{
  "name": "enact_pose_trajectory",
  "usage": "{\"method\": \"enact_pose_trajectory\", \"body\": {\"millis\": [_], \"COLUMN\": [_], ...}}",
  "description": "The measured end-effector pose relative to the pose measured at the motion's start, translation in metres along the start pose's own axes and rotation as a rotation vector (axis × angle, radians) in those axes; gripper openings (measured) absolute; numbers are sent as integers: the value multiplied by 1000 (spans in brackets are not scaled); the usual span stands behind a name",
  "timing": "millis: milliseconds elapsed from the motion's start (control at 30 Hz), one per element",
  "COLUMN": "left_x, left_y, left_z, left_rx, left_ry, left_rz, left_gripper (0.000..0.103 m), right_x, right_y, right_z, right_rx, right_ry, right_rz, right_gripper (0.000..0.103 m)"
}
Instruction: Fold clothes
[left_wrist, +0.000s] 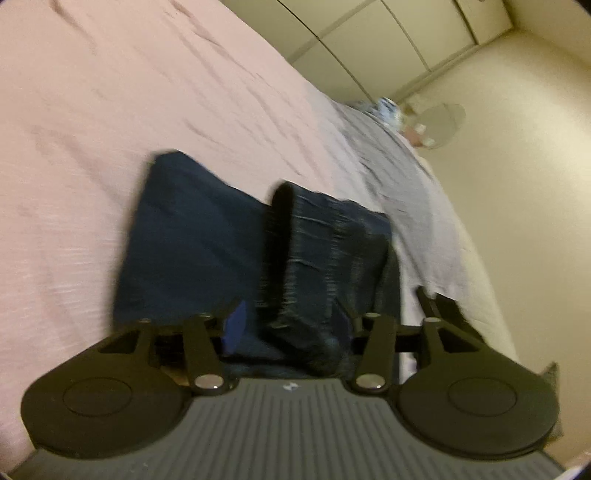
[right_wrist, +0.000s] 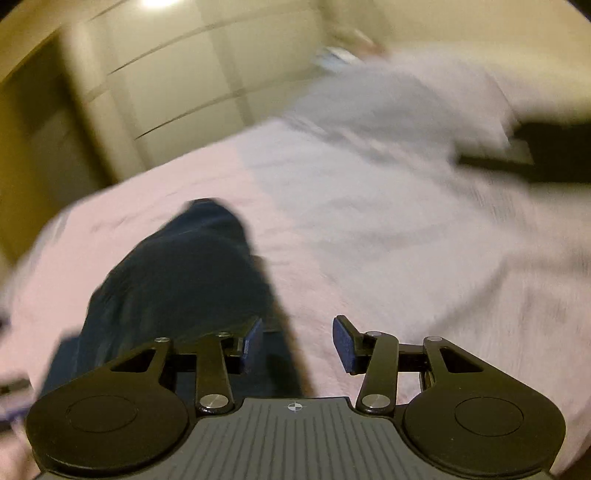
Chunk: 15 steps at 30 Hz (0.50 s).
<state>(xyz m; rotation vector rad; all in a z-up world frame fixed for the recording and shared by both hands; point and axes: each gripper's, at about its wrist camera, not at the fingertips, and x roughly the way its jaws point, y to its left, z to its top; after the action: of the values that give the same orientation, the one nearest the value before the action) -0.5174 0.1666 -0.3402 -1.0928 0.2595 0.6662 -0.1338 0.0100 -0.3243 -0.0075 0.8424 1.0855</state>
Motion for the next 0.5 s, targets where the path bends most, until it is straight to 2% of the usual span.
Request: {"method": "enact_pose_trajectory", "body": {"millis": [133,233,333,367,400,433,500], "left_x": [42,70,79,79,79,79,79], "left_y": [5,9,3,1,-1,-4,-8], "left_z": [11,15,15,15,14,13,12], "left_rx": [-5,-12,17,31,45,59,86], "left_ry": [45,87,77,72,67,63,53], "left_rz": [-34,-49,-79,-92,-105,-118,-145], "left_gripper": [51,54,52,47,25,17,11], "right_x": [25,35,42,46,49,51,51], "right_y": [-22,-37,-52,-55,-55,-55,-51], "right_z": [7,13,12,11,9,9,11], "right_rx": [194,282,349,364,375,378,364], "right_ry": [45,48,77,86,90,92,96], "right_rz": [77,97,106,106,105,100,86], "right_gripper": [46,46,46,46,46,46,45]}}
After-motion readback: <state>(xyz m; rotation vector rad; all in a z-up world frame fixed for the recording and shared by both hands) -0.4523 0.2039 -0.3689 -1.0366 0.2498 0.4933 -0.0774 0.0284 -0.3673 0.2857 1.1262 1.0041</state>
